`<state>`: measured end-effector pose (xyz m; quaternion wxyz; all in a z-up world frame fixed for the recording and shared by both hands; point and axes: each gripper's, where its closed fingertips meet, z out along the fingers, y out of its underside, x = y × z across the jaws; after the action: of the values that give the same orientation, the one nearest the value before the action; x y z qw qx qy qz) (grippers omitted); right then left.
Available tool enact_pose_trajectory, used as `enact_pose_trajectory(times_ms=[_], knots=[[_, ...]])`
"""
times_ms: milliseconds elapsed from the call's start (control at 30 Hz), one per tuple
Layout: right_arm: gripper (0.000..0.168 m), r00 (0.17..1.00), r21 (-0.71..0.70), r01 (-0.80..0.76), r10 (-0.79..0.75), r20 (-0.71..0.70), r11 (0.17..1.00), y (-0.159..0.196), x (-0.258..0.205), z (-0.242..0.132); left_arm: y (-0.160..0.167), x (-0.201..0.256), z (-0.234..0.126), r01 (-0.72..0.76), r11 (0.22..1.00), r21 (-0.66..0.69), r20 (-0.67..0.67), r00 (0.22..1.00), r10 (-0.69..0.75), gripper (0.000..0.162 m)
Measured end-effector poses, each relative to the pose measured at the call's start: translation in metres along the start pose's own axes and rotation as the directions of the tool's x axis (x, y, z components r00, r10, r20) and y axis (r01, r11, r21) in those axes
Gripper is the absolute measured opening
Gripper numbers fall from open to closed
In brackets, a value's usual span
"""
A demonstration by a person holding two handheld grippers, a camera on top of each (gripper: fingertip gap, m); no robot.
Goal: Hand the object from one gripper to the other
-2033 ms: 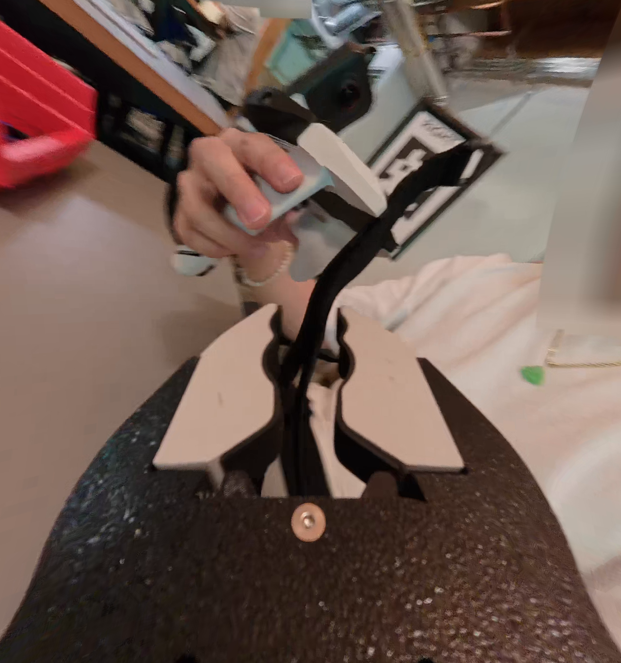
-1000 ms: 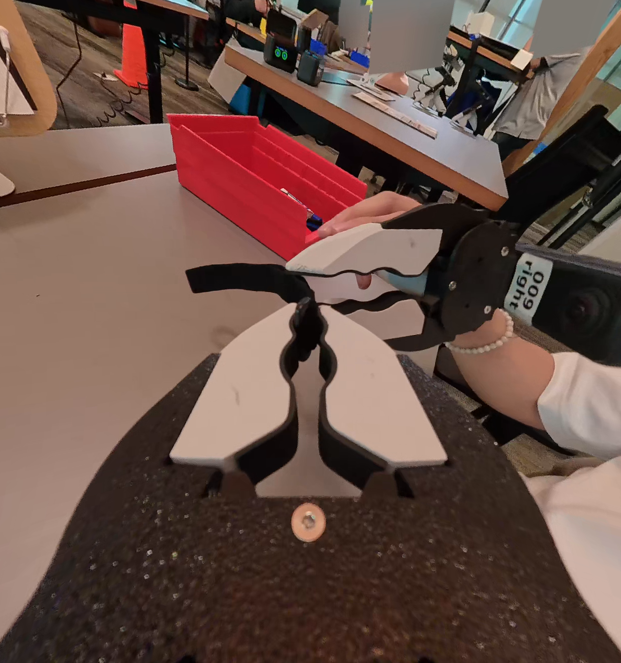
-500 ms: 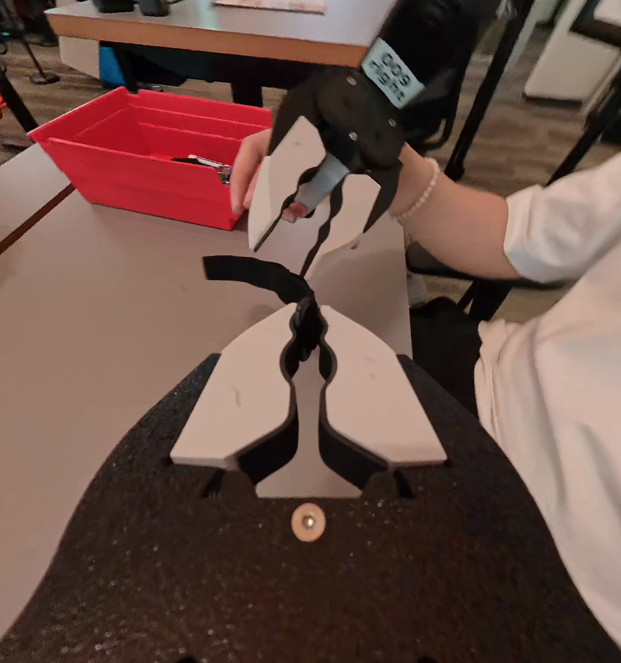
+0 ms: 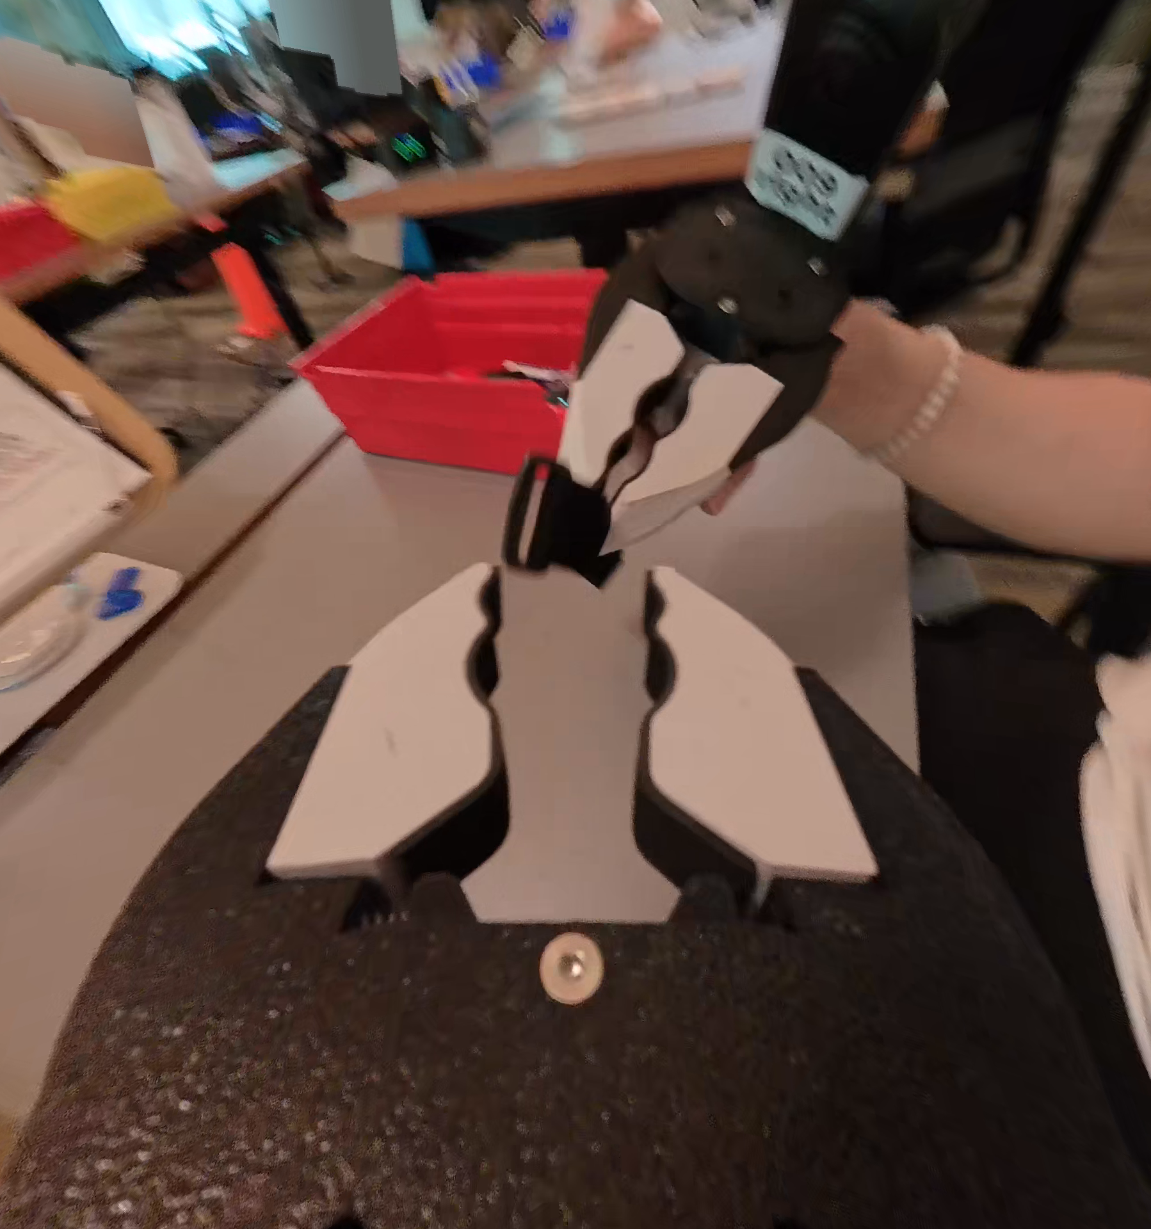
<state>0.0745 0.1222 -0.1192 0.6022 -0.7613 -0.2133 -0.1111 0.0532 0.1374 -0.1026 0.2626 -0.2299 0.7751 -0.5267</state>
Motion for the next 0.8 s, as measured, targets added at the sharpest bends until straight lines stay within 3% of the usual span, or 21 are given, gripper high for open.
enact_pose_trajectory(times_ms=[67, 133, 233, 400, 467, 567, 667, 767, 800], knots=[[0.004, 0.989, 0.159, -0.119, 0.131, -0.063, 0.980, -0.018, 0.018, -0.007, -0.010, -0.012, -0.001, 0.051, 0.995, 0.086, 0.062, 0.996, -0.056, 0.059], [0.004, 0.957, 0.318, -0.253, 0.284, -0.054, 0.914, -0.035, 0.032, -0.017, -0.011, -0.010, 0.004, 0.112, 0.986, 0.123, 0.011, 0.993, -0.115, 0.059], [0.004, 0.914, 0.525, -0.380, 0.396, 0.087, 0.762, -0.063, 0.035, -0.033, 0.003, -0.002, 0.020, 0.148, 0.985, 0.094, -0.070, 0.987, -0.142, 0.055], [0.004, 0.837, 0.632, -0.530, 0.468, 0.284, 0.566, -0.081, 0.034, -0.043, 0.017, 0.016, 0.042, 0.164, 0.983, 0.081, -0.194, 0.970, -0.146, 0.050], [0.004, 0.816, 0.630, -0.564, 0.477, 0.326, 0.533, -0.081, 0.033, -0.043, 0.019, 0.023, 0.045, 0.134, 0.987, 0.091, -0.231, 0.967, -0.110, 0.032], [0.005, 0.808, 0.623, -0.578, 0.480, 0.343, 0.527, -0.079, 0.033, -0.044, 0.022, 0.028, 0.044, 0.100, 0.992, 0.083, -0.261, 0.962, -0.075, 0.008], [0.004, 0.821, 0.626, -0.554, 0.486, 0.301, 0.549, -0.076, 0.038, -0.048, 0.021, 0.021, 0.039, 0.100, 0.990, 0.097, -0.253, 0.965, -0.073, 0.005], [0.009, 0.838, 0.584, -0.497, 0.529, 0.133, 0.642, -0.058, 0.052, -0.045, 0.027, 0.003, 0.036, 0.061, 0.997, 0.051, -0.133, 0.990, -0.054, 0.004], [0.027, 0.847, 0.554, -0.457, 0.530, 0.032, 0.696, -0.048, 0.060, -0.044, 0.031, -0.007, 0.035, 0.060, 0.998, 0.015, -0.068, 0.996, -0.059, 0.004]])
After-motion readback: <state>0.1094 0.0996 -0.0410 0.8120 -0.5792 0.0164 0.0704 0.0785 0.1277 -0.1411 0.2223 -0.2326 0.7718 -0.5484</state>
